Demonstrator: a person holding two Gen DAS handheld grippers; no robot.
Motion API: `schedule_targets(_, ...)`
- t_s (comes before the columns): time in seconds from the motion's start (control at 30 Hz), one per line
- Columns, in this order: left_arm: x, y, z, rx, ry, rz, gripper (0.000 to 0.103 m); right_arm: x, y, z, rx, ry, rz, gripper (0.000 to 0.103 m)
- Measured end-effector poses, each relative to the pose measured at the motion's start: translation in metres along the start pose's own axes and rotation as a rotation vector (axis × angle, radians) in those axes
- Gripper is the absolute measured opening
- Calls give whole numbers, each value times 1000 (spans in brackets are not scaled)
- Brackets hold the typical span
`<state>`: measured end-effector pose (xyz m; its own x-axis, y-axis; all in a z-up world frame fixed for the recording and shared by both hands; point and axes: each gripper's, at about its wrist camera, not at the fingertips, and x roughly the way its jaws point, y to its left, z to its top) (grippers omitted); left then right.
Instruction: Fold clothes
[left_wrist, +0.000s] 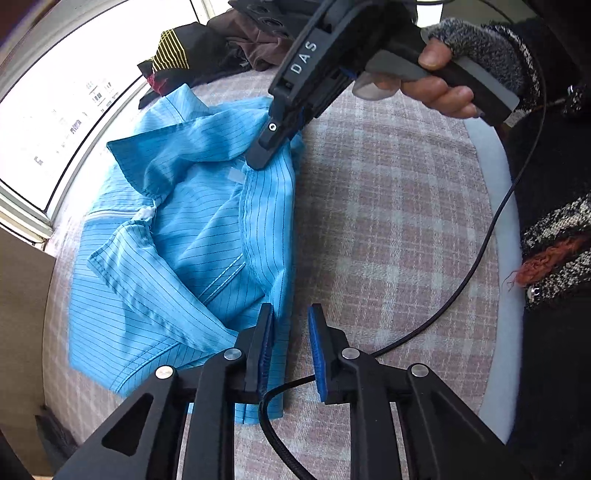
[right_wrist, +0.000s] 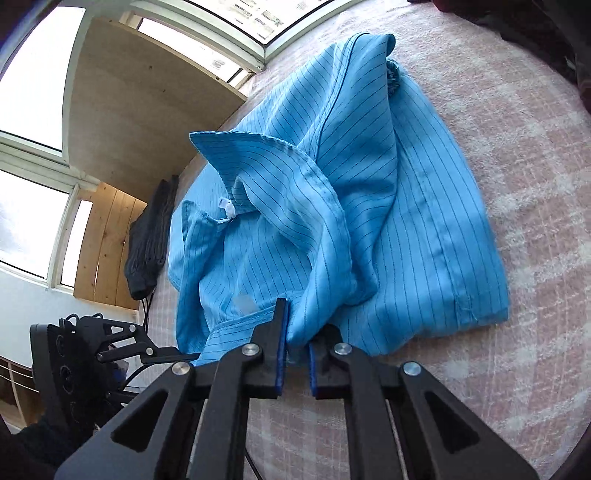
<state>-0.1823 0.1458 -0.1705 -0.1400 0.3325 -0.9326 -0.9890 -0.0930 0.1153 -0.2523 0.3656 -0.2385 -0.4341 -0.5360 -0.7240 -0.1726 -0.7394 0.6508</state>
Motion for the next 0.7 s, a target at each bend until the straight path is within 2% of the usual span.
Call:
schedule_targets(0.1, -22, 5, 14, -12, -39, 16, 20, -9, 2, -1, -11, 2, -21, 24)
schedule_targets(0.2, -13, 10, 35, -23, -78, 50, 21, -24, 3, 0, -19, -5, -56, 25)
schedule_targets(0.33, 36, 13, 38, -36, 4, -6, 21, -45, 11, 9, -68, -78, -142, 25)
schedule_targets(0.37, 43, 13, 36, -43, 35, -29, 21, -48, 15, 11, -93, -98, -161, 28)
schedule_targets(0.43, 30, 23, 39, -60, 18, -55, 24, -49, 23, 13, -149, -112, -196, 35)
schedule_targets(0.5, 14, 49, 48, -100, -10, -53, 25, -46, 30, 14, -206, -106, -230, 35)
schedule_targets(0.57, -1, 76, 57, -141, -39, -50, 34, -41, 34, 9, -246, -108, -288, 35)
schedule_targets(0.7, 22, 127, 77, -201, 5, -79, 36, -36, 39, 0, -286, -118, -333, 35)
